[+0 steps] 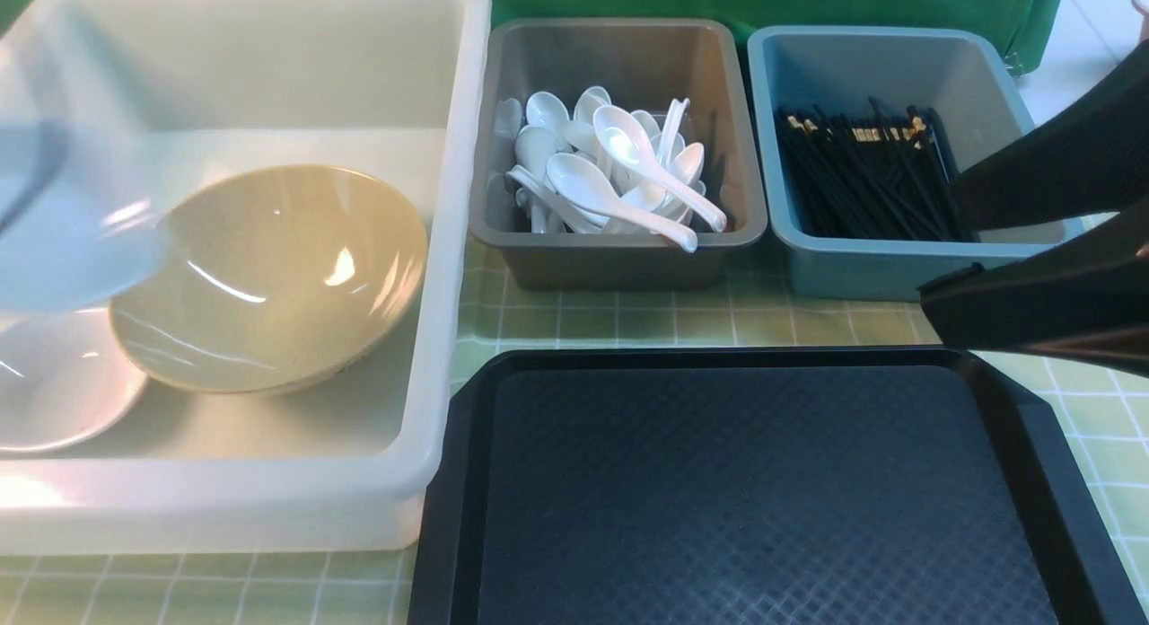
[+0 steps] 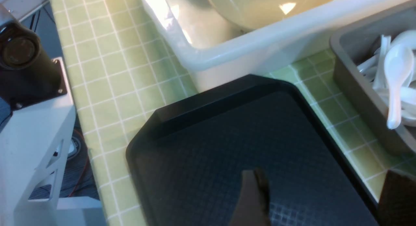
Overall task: On green table put chopsticks spoon bowls plates into blue grey white boxes.
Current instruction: 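Place the white bowl into the white bin with the other dishes with the left gripper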
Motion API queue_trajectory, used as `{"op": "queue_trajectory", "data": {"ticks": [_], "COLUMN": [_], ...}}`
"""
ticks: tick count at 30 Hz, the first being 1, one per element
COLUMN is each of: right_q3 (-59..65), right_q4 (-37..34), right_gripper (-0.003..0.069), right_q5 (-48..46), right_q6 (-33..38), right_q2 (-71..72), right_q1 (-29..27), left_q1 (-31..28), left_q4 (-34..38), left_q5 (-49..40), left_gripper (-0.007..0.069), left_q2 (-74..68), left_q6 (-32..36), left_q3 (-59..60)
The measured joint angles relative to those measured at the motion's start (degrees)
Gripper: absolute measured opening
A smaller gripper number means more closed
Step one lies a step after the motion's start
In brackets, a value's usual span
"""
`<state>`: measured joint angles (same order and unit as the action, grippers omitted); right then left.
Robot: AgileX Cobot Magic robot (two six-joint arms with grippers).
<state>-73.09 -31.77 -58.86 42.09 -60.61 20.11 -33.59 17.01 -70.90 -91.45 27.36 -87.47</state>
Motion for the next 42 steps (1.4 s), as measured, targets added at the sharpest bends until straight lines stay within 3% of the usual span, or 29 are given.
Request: {"op": "queue_trajectory", "data": {"ticks": [2,6,22,28,35,36,42], "right_q3": [0.0,0.0,0.0,0.0,0.0,0.0,0.0], "right_q4": [0.0,-0.12,-0.14,-0.14,-0.14,-0.14,-0.3], "right_gripper": [0.0491,0.0491,0.0491,0.0491,0.0491,0.0491,0.0491], "right_q5": [0.24,0.43,0.74,0.74,0.74,0.74,0.69], "right_q6": [0.05,0.05,0.11,0.11,0.11,0.11,0.11], "right_q2": [0.0,-0.06,-0.35,-0.35,-0.35,-0.35,-0.35], "right_q1": [0.0,0.0,0.0,0.0,0.0,0.0,0.0], "left_q1": [-4.0,-6.09,3.74,7.17,8.49,8.52,8.81], "left_q4": [-0.79,-1.53,-6.6,-13.45,-15.38,-14.63,-11.97], "left_q5": [0.0,0.17,2.17,3.25,4.3,4.3,3.57], "left_gripper": [0.0015,0.0015,0.0015,0.0033,0.0231,0.0307,0.0574], "left_q2": [0.0,-0.75,-14.35,-16.87,-16.37,-16.11,-14.31], "left_q6": [-0.54,-0.87,0.42,-4.93,-7.42,-7.44,-7.44], "left_q3": [0.0,0.0,0.0,0.0,0.0,0.0,0.0]}}
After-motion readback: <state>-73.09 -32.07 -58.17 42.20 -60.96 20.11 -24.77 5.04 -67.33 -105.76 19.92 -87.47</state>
